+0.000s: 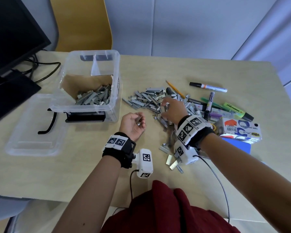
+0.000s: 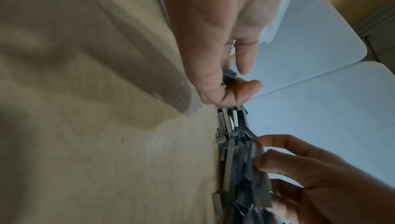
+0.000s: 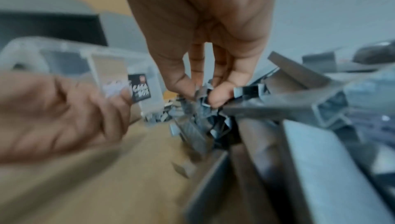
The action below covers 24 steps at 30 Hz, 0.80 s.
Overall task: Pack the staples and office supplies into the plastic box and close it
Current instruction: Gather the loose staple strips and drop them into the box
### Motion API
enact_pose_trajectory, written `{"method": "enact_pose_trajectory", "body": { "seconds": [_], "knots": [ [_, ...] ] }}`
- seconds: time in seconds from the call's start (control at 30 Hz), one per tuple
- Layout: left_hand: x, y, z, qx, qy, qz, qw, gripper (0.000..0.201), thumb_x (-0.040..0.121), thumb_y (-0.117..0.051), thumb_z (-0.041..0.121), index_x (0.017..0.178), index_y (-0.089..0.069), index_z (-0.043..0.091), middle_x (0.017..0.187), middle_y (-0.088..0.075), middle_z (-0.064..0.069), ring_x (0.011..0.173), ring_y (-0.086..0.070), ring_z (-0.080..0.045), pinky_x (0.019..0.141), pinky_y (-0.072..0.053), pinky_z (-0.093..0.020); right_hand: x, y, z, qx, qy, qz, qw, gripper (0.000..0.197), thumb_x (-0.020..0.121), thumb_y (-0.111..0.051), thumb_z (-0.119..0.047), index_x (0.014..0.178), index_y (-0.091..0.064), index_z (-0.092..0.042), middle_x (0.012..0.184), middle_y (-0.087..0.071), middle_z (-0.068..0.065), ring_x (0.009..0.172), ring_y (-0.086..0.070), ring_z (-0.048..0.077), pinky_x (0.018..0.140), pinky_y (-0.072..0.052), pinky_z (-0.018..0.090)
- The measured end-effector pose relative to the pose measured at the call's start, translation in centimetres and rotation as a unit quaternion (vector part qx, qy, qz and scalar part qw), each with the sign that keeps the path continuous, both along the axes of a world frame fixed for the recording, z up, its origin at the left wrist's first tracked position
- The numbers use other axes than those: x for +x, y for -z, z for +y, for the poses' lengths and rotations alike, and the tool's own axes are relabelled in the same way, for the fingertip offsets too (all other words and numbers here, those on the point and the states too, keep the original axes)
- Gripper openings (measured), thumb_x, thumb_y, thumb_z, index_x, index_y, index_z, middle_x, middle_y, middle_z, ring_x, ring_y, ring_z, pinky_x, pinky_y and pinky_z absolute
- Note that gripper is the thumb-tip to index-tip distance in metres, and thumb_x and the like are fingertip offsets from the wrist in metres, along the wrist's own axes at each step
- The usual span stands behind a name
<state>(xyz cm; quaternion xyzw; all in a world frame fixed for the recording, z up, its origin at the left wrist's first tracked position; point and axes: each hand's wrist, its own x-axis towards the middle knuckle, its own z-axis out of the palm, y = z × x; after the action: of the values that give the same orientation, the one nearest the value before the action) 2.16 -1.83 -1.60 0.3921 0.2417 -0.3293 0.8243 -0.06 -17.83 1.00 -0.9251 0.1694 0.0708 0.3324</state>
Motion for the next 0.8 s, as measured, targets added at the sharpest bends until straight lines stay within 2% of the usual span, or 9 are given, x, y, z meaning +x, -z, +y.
{"method": "enact_pose_trajectory", "body": {
  "seconds": [0.1, 0.2, 0.27, 0.37, 0.47, 0.63, 0.7, 0.77, 0.8],
  "knots": [
    [-0.2, 0.2, -0.6, 0.019, 0.009, 0.034, 0.999, 0.033, 0.096, -0.029, 0.016, 0.075, -0.051, 0.003, 0.069, -0.050, -0.010, 0.056, -0.048, -0.018, 0.043, -0.043, -0.018, -0.7, -1.7, 0.5, 0.071, -0.012, -0.022, 0.997, 0.028, 0.076, -0.062, -0.003, 0.102, -0.056, -0.010, 0.069, -0.046, -0.005, 0.062, -0.047, 0.014, 0.055, -0.040, 0.023],
    [-0.6, 0.2, -1.5, 0.029, 0.023, 0.047, 0.998, 0.039, 0.102, -0.028, 0.024, 0.082, -0.051, 0.000, 0.067, -0.059, -0.014, 0.055, -0.058, -0.020, 0.049, -0.050, -0.023, -1.3, -2.7, 2.2, 0.103, -0.082, -0.013, 0.991, 0.029, 0.078, -0.064, -0.002, 0.105, -0.056, -0.010, 0.075, -0.051, -0.002, 0.058, -0.048, 0.012, 0.055, -0.043, 0.021],
    [-0.8, 0.1, -1.9, 0.029, 0.028, 0.055, 0.998, 0.038, 0.102, -0.027, 0.028, 0.086, -0.051, 0.003, 0.075, -0.052, -0.011, 0.062, -0.051, -0.019, 0.057, -0.049, -0.028, -1.3, -2.7, 3.1, 0.097, -0.115, -0.004, 0.989, 0.030, 0.079, -0.064, -0.003, 0.107, -0.056, -0.009, 0.078, -0.054, 0.003, 0.059, -0.047, 0.012, 0.057, -0.041, 0.020],
    [-0.8, 0.1, -1.9, 0.020, 0.018, 0.088, 0.996, 0.037, 0.102, -0.030, 0.031, 0.079, -0.047, 0.007, 0.066, -0.053, -0.009, 0.053, -0.054, -0.017, 0.046, -0.049, -0.021, -1.1, -2.6, 3.3, 0.087, -0.105, -0.011, 0.991, 0.027, 0.081, -0.060, -0.003, 0.107, -0.056, -0.010, 0.077, -0.055, 0.004, 0.060, -0.046, 0.010, 0.058, -0.039, 0.020],
    [-0.5, 0.5, -1.4, 0.067, 0.072, 0.085, 0.991, 0.041, 0.100, -0.032, 0.031, 0.067, -0.045, 0.011, 0.043, -0.050, -0.001, 0.030, -0.045, -0.009, 0.031, -0.034, -0.010, -0.5, -2.0, 2.2, 0.046, -0.053, -0.026, 0.997, 0.019, 0.081, -0.058, -0.002, 0.100, -0.057, -0.007, 0.079, -0.054, 0.003, 0.068, -0.048, 0.016, 0.060, -0.041, 0.021],
    [-0.8, 1.2, -0.6, 0.073, 0.071, 0.078, 0.992, 0.037, 0.099, -0.034, 0.026, 0.066, -0.044, 0.012, 0.038, -0.048, 0.001, 0.027, -0.041, -0.006, 0.029, -0.028, -0.008, -0.6, 0.2, 1.9, -0.116, -0.119, 0.068, 0.984, 0.029, 0.086, -0.056, -0.011, 0.114, -0.051, -0.006, 0.115, -0.054, 0.011, 0.097, -0.057, 0.027, 0.082, -0.051, 0.037],
    [-1.0, 1.4, -0.6, 0.063, 0.045, 0.083, 0.994, 0.037, 0.099, -0.036, 0.027, 0.068, -0.046, 0.009, 0.043, -0.055, -0.004, 0.036, -0.053, -0.010, 0.034, -0.041, -0.012, -0.9, 0.7, 2.4, -0.161, -0.130, 0.076, 0.975, 0.027, 0.088, -0.052, -0.007, 0.115, -0.048, -0.007, 0.119, -0.049, 0.012, 0.100, -0.057, 0.031, 0.082, -0.052, 0.040],
    [-1.1, 1.3, -0.7, 0.043, 0.007, 0.088, 0.995, 0.039, 0.100, -0.040, 0.027, 0.070, -0.049, 0.002, 0.059, -0.062, -0.014, 0.063, -0.063, -0.021, 0.059, -0.056, -0.022, -1.0, 0.9, 2.7, -0.175, -0.123, 0.063, 0.975, 0.025, 0.089, -0.047, -0.005, 0.114, -0.049, -0.006, 0.119, -0.048, 0.014, 0.103, -0.056, 0.034, 0.082, -0.051, 0.042],
    [-1.2, 1.3, -0.7, 0.028, -0.007, 0.087, 0.996, 0.039, 0.100, -0.041, 0.027, 0.072, -0.049, 0.001, 0.069, -0.062, -0.018, 0.076, -0.063, -0.026, 0.075, -0.056, -0.029, -0.9, 1.0, 2.7, -0.171, -0.122, 0.060, 0.976, 0.023, 0.089, -0.047, -0.006, 0.113, -0.050, -0.005, 0.118, -0.049, 0.015, 0.104, -0.056, 0.034, 0.081, -0.050, 0.040]
  ]
}}
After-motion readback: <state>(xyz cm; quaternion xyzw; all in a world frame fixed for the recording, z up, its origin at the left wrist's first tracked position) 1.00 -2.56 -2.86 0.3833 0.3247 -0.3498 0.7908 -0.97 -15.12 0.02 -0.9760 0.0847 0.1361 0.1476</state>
